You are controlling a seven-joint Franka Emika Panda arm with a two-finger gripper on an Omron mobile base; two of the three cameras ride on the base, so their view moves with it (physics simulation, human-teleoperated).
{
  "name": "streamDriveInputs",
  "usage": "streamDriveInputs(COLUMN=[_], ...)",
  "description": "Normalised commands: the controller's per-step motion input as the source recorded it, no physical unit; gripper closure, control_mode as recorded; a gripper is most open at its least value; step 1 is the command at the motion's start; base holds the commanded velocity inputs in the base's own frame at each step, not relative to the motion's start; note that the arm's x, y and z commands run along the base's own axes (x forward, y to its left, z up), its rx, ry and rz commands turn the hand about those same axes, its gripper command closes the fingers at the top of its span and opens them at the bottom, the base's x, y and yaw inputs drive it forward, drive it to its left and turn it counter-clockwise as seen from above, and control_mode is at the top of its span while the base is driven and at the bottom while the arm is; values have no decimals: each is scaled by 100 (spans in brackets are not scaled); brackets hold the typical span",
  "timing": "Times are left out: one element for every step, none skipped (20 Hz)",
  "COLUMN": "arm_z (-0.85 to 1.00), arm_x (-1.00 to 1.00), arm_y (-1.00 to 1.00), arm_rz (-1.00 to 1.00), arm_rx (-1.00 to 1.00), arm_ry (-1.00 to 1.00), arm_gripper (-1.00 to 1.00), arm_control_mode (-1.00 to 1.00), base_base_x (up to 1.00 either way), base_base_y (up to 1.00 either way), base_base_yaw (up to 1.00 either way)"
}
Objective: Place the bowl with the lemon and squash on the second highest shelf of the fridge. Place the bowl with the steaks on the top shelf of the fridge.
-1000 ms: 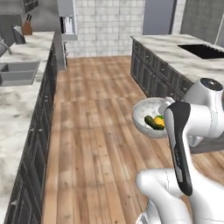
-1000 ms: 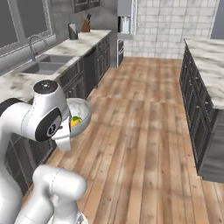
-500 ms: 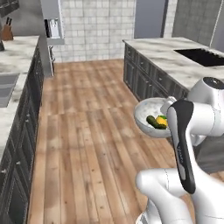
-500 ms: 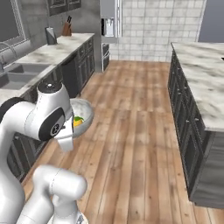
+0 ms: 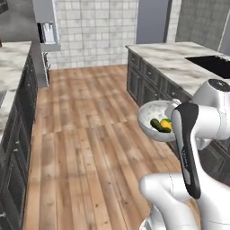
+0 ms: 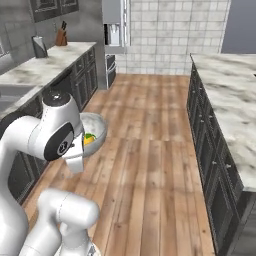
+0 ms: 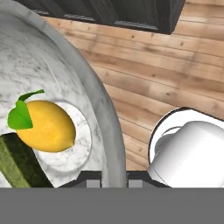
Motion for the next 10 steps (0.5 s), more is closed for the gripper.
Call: streamDriveInputs(arm_z=[0, 0, 0, 0, 0, 0, 0, 0, 0, 0], arm_x=[0, 0, 0, 0, 0, 0, 0, 0, 0, 0], arm_y=[0, 0, 0, 0, 0, 0, 0, 0, 0, 0], arm_rz=[0, 0, 0, 0, 0, 0, 0, 0, 0, 0], arm_rx=[0, 0, 0, 0, 0, 0, 0, 0, 0, 0], arm_ry=[0, 0, 0, 0, 0, 0, 0, 0, 0, 0], arm_gripper=[100, 100, 100, 100, 100, 100, 100, 100, 100, 100], arm_control_mode=[100, 100, 100, 100, 100, 100, 100, 100, 100, 100], base_base_x=[100, 100, 100, 100, 100, 100, 100, 100, 100, 100], base_base_y=[-23, -24, -25, -25, -26, -40, -46, -47, -54, -54], base_base_yaw=[-6, -5, -5, -5, -4, 0, 0, 0, -3, -4])
